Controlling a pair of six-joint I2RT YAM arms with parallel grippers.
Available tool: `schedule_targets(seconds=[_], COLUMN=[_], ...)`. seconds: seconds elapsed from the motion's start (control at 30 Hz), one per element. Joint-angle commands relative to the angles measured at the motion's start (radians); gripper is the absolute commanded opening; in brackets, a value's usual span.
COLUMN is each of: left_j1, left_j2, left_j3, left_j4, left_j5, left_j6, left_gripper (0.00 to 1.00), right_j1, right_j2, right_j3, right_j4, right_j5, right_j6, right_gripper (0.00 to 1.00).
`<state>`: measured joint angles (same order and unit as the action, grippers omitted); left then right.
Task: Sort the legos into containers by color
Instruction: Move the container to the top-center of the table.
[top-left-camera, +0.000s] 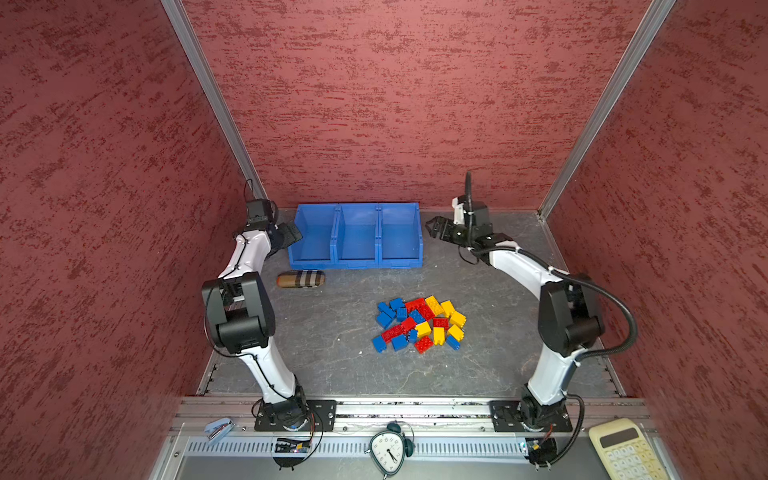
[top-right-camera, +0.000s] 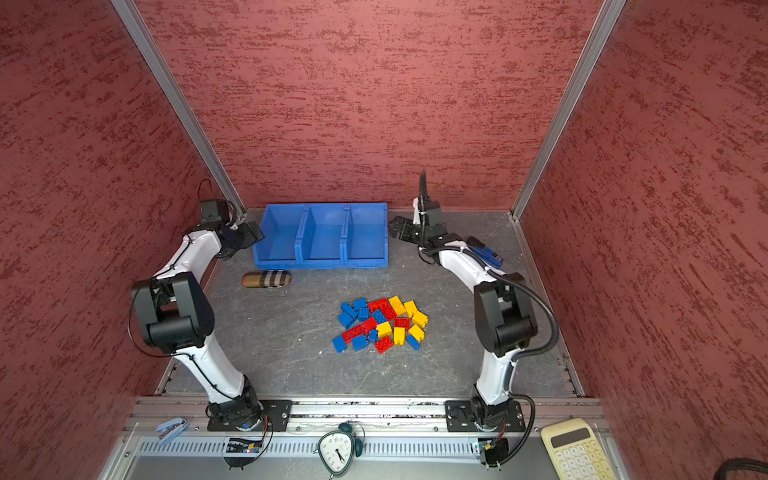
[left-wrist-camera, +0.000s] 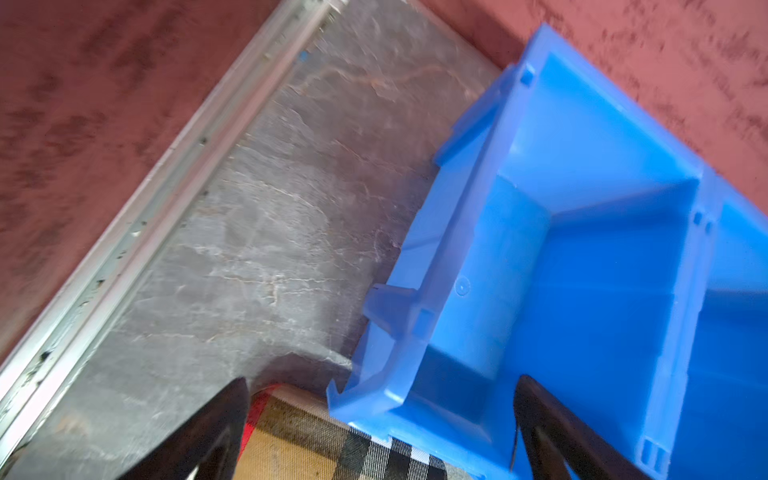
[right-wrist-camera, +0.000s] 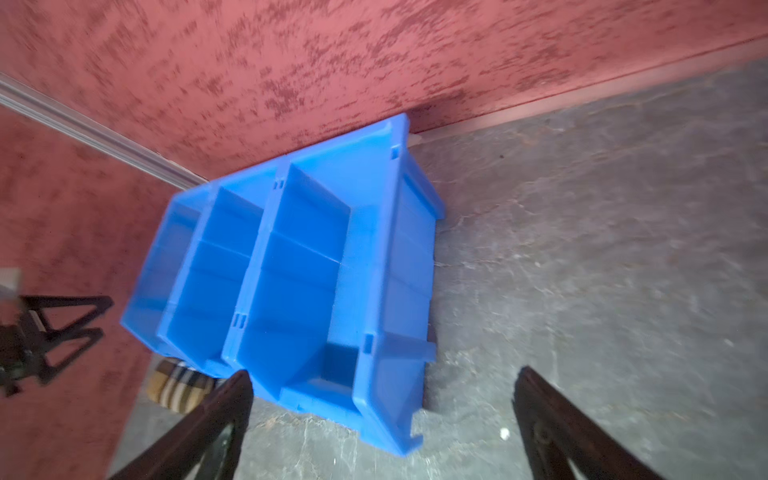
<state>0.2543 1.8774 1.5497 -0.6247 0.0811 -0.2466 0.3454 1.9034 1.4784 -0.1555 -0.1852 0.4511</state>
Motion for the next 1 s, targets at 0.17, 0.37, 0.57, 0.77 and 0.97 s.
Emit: schedule_targets(seconds=[0.17,0.37,0.57,0.77,0.97], left_j1=[0.008,-0.013,-0.065,-0.179,-0.328], left_j2=[0.097,0.130,0.120,0.069,0.002], left_j3=[0.075,0.089,0.075,0.028,-0.034], left_j4=[-0.071,-0.070,-0.060,-0.031,-0.023], left_j5=[0.038,0.046,-0.012,-0.125,-0.198], left_j6=[0.096,0.132,0.181,0.225,0.204], left_gripper=[0.82,0.53,0.24,0.09,0.05], right_j1=[0.107,0.137,0.147,0.140,0.090], right_j2=[0.279,0.341,0.300,0.206,0.050], right_j3=[0.342,0.425,0.400,0.274,0.035], right_j4=[-0.403,-0.439,-0.418,-0.351,-0.277], right_j5=[0.263,0.355,0.394,0.443,0.447], right_j6=[-0.154,-0.143,-0.140,-0.137,-0.121], right_gripper=[0.81,0.40,0.17,0.09,0.09])
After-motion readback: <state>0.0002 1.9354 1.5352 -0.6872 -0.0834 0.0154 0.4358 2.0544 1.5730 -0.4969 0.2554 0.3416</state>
